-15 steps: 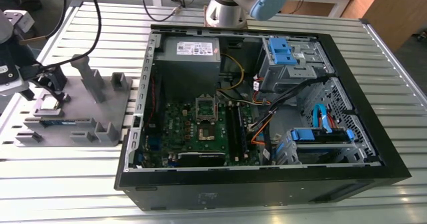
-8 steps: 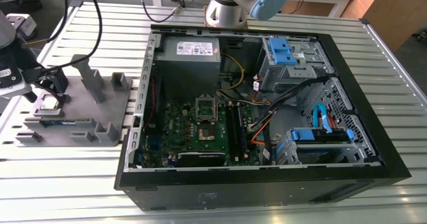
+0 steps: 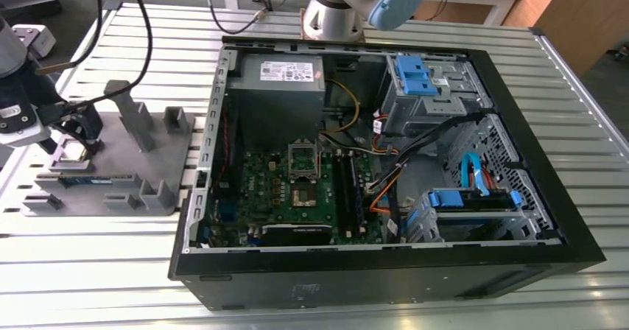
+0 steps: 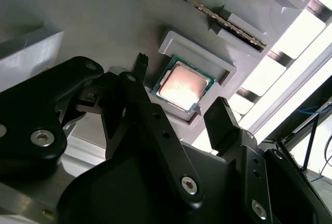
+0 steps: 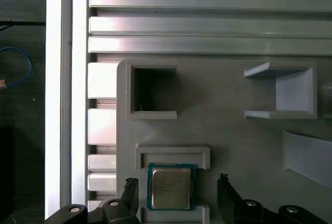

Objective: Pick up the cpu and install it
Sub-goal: 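Pick up the cpu and move it towards the insertion slot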

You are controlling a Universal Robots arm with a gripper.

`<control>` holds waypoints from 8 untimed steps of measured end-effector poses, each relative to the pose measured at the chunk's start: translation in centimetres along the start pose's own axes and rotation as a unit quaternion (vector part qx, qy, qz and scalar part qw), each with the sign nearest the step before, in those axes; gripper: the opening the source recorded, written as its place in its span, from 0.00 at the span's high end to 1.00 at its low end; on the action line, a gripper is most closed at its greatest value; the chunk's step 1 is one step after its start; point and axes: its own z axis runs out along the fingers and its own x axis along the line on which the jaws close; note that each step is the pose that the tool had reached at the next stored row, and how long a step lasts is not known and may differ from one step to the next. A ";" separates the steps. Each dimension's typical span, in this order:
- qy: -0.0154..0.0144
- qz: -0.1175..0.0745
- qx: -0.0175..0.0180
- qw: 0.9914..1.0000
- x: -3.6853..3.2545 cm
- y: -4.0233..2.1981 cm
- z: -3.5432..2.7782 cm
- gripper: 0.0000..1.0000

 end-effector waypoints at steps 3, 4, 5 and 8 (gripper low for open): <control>0.000 -0.003 0.000 1.000 0.01 0.00 0.21 0.30; 0.000 -0.003 0.000 1.000 0.01 0.00 0.27 0.30; 0.000 -0.004 0.000 1.000 0.01 0.00 0.34 0.30; 0.000 -0.005 0.000 1.000 0.02 0.00 0.55 0.30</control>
